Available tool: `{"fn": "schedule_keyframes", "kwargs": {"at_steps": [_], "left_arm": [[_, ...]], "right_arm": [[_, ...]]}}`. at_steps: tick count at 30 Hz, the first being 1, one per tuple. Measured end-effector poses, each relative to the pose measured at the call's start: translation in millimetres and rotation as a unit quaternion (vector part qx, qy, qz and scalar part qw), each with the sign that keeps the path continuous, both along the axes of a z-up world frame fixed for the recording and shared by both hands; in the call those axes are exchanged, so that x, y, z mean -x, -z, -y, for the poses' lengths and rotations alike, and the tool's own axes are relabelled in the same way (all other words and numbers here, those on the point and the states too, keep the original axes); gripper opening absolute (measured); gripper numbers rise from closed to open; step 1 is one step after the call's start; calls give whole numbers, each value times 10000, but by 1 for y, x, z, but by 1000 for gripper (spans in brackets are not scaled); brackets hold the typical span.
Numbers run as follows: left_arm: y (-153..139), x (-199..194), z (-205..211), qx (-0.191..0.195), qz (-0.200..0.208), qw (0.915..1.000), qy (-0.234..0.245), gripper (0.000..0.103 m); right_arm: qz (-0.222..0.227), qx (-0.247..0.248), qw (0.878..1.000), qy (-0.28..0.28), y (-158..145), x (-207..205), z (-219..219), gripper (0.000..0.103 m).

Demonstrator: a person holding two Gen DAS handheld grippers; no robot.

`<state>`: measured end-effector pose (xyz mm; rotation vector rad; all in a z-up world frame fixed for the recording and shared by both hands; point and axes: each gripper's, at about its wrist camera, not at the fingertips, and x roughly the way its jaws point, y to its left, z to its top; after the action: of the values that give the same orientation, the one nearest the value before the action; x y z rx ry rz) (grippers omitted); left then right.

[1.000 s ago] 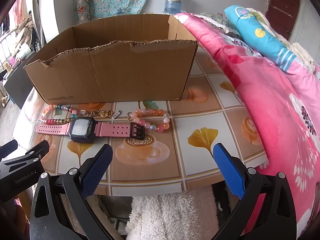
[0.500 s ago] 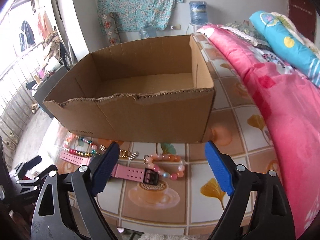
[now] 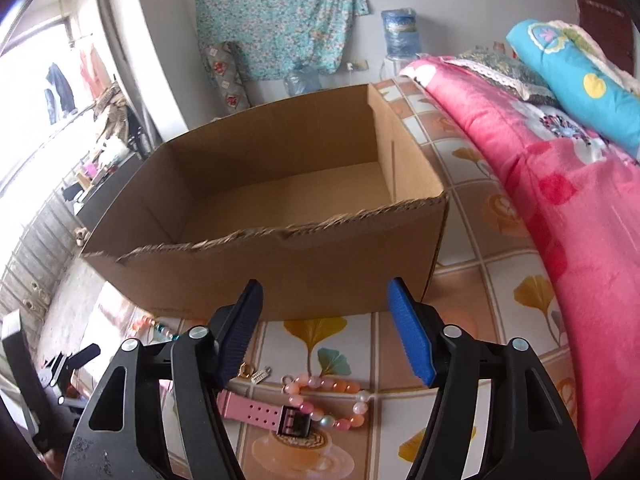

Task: Organize jewelry
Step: 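Lower the right tool over the pink-strapped watch face, then grip the watch body with the right tool while the left tool approaches the strap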

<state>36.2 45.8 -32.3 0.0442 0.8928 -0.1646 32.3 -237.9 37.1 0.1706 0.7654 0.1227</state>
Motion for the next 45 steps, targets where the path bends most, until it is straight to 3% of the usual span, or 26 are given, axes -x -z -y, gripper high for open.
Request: {"fn": "schedule_keyframes", "kwargs": {"at_steps": [5, 9, 11, 13, 17, 23, 25, 27, 31, 35, 42, 45], "left_arm": [[7, 0, 3, -262, -99, 9996, 81, 99], [10, 2, 4, -458, -52, 9988, 167, 99], [12, 3, 1, -390, -44, 9991, 186, 99], [13, 4, -3, -310, 24, 9993, 191, 99], [14, 4, -4, -305, 115, 9991, 268, 99], [14, 4, -3, -368, 162, 9988, 274, 99], [13, 6, -2, -403, 191, 9985, 325, 99], [11, 12, 0, -491, 326, 9975, 394, 99], [2, 31, 5, -552, 688, 9933, 740, 99], [-6, 49, 15, -611, 967, 9869, 1135, 99], [-5, 53, 34, -663, 965, 9828, 1430, 99], [-10, 47, 38, -546, 999, 9841, 1362, 98]], "right_arm": [[-68, 352, 9911, -1282, 7, 36, -48, 83], [-283, 724, 9770, -1987, 19, 33, -82, 58], [-434, 659, 9717, -2224, 26, 26, -90, 49], [-557, 797, 9663, -2383, 33, 20, -98, 47], [-608, 1073, 9577, -2599, 39, 13, -106, 47], [-627, 1526, 9424, -2910, 54, 21, -113, 61], [-553, 1649, 9399, -2937, 52, 26, -115, 58], [-611, 1594, 9405, -2936, 51, 28, -115, 51], [-646, 1629, 9388, -2967, 47, 36, -112, 49], [-829, 1340, 9394, -3045, 44, 39, -101, 49], [-765, 1512, 9372, -3047, 45, 55, -95, 49], [-867, 1343, 9436, -2898, 43, 53, -95, 49]]}}
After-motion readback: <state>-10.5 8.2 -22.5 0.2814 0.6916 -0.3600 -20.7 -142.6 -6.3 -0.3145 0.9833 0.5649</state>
